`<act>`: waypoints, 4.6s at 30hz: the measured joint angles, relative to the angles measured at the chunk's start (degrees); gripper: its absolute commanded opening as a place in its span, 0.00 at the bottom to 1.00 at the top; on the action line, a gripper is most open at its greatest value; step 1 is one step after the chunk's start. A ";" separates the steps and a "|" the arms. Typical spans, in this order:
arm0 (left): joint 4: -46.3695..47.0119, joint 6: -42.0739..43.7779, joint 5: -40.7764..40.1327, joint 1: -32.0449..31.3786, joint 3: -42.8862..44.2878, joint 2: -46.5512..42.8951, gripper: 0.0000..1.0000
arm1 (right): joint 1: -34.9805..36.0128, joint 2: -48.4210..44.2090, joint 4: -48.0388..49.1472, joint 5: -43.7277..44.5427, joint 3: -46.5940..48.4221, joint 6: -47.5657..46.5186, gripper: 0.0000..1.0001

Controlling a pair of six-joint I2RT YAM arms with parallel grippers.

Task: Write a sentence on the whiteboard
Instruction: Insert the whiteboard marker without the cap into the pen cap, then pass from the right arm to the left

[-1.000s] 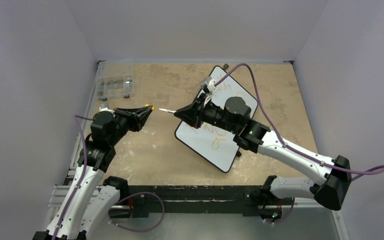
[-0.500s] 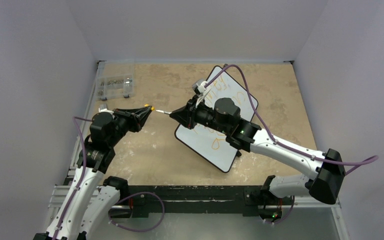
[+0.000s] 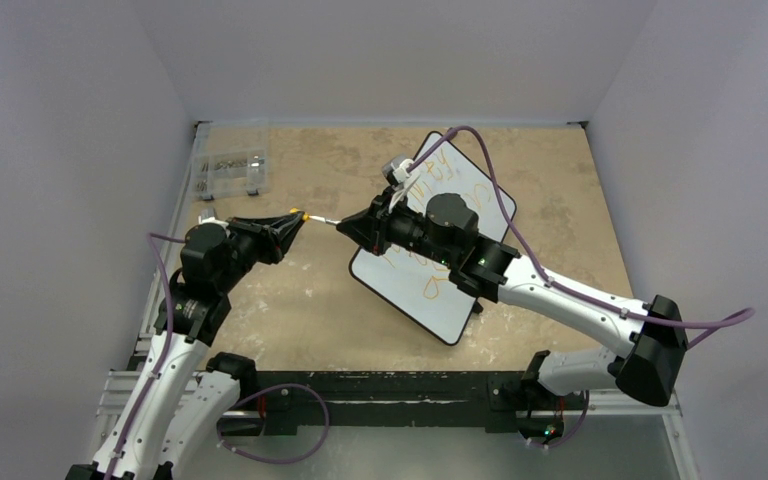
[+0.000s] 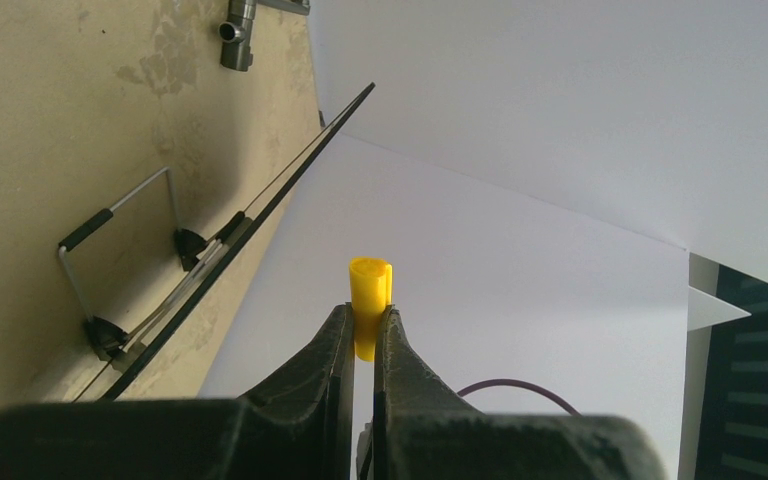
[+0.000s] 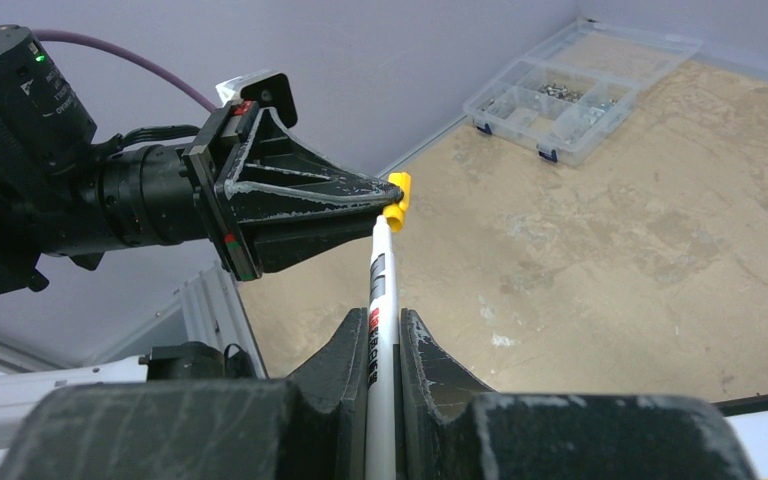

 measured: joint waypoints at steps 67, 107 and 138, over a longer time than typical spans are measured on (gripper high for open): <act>15.63 0.22 -7.26 3.50 -4.04 3.45 0.00 | 3.80 20.83 -3.32 13.09 21.27 8.41 0.00; 18.10 8.85 0.74 2.29 -4.24 -3.78 0.19 | 1.62 18.62 -0.11 2.34 20.41 8.15 0.00; 14.29 8.02 3.67 0.52 -3.48 -2.51 0.25 | 2.34 13.11 8.04 1.09 9.81 7.23 0.00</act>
